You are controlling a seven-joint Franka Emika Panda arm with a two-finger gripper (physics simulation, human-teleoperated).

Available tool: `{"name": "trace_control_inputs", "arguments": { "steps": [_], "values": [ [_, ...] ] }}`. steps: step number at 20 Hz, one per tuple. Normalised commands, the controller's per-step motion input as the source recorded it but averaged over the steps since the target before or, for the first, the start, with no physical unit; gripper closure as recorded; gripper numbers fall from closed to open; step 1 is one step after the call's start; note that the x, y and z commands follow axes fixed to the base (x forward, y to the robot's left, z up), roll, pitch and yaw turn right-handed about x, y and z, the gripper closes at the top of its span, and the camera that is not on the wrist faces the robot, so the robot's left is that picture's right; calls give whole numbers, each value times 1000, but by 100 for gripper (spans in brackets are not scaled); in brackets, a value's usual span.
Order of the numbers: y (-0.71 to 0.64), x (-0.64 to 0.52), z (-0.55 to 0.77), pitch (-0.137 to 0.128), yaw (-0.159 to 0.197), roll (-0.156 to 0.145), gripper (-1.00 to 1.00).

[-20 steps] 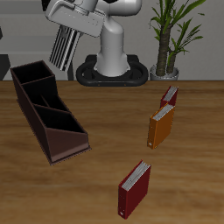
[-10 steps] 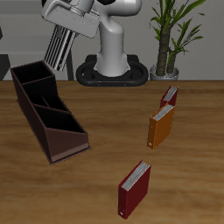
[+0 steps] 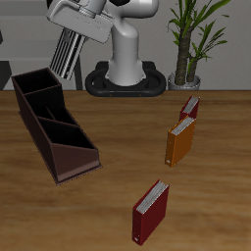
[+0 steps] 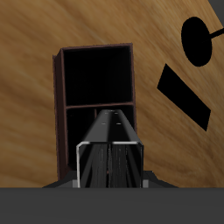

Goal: Place the striped book into the right desk caddy's back compartment

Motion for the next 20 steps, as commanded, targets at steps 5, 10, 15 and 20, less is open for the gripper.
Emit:
{"name": "trace_control_inputs", "arguments": {
  "steps": [5,10,15,20],
  "values": [
    [-19,65,-102,21,-21,5,100],
    [-23,18,-107,14,-15,0,100],
    [-50,23,-32,-4,-12,-11,100],
    [-109,59,-95,10,-13,-17,100]
  ]
}}
